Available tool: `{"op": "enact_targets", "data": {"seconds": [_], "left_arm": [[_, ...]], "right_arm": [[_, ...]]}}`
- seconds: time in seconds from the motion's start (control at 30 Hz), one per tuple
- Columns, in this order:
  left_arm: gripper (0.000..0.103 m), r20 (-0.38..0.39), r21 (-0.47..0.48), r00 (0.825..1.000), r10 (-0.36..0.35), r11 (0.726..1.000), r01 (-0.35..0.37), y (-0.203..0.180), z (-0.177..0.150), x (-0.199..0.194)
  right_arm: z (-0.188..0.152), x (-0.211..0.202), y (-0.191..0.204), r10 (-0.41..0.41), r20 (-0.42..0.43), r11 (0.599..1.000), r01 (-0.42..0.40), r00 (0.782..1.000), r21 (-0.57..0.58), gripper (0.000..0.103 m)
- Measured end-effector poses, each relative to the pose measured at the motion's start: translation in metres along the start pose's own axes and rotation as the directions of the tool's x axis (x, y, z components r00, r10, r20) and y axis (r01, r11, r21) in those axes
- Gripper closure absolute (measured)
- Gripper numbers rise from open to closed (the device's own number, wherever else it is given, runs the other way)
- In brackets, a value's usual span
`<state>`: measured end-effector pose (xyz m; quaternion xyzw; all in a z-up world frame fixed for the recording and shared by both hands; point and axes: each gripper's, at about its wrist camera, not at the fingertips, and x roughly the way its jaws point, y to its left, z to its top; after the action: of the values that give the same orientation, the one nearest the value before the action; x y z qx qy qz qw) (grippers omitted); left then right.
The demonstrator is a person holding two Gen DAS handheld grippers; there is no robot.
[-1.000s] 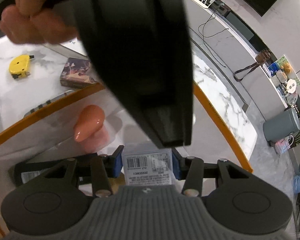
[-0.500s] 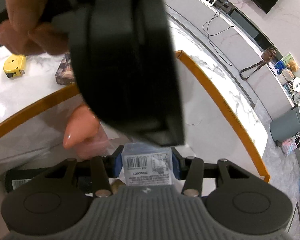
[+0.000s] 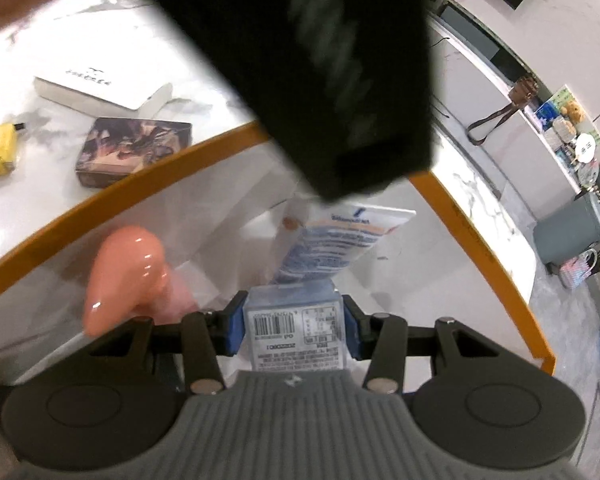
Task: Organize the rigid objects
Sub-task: 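Lower the bottle and package into the box and open both tools, then move both tools back over the table toward the tape measure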
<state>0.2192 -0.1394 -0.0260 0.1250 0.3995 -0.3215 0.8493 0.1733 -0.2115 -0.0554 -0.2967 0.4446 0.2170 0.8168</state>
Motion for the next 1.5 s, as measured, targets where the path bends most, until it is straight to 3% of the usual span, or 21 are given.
{"op": "enact_targets", "data": {"seconds": [0.13,0.37,0.5,0.8,0.97,1.1,1.33,1.5], "left_arm": [[0.059,0.015,-0.033,1.000,0.007,0.999,-0.006,0.010,0.001,-0.004],[0.059,-0.009,-0.037,0.999,0.031,0.999,-0.031,0.019,-0.005,-0.002],[0.059,-0.024,-0.057,0.998,0.058,0.997,-0.059,0.026,-0.009,0.000],[0.059,-0.025,-0.066,0.998,0.049,0.997,-0.051,0.030,-0.017,-0.004],[0.059,-0.021,-0.052,0.998,0.051,0.997,-0.052,0.026,-0.019,-0.008],[0.059,-0.022,-0.045,0.998,0.061,0.997,-0.062,0.026,-0.020,-0.014],[0.059,-0.019,-0.015,0.995,0.100,0.995,-0.100,0.029,-0.030,-0.037],[0.059,-0.048,0.015,0.989,0.139,0.990,-0.138,0.038,-0.045,-0.051]], "right_arm": [[0.001,0.008,-0.006,-0.015,-0.020,1.000,0.015,1.000,0.016,0.055],[0.005,0.016,-0.021,0.039,-0.004,0.993,-0.038,0.999,0.113,0.055],[0.008,0.020,-0.021,0.067,0.002,0.992,-0.067,0.998,0.104,0.055],[0.013,0.025,-0.017,0.066,-0.031,0.994,-0.063,0.997,0.091,0.054],[0.010,0.018,-0.017,0.028,-0.026,0.996,-0.026,0.999,0.089,0.039],[0.003,0.012,-0.021,0.025,-0.038,0.991,-0.020,0.999,0.129,0.039],[-0.010,0.010,-0.019,0.027,-0.057,0.987,-0.018,0.998,0.162,0.053],[-0.006,0.013,-0.016,0.011,-0.041,0.985,-0.004,0.999,0.172,0.053]]}}
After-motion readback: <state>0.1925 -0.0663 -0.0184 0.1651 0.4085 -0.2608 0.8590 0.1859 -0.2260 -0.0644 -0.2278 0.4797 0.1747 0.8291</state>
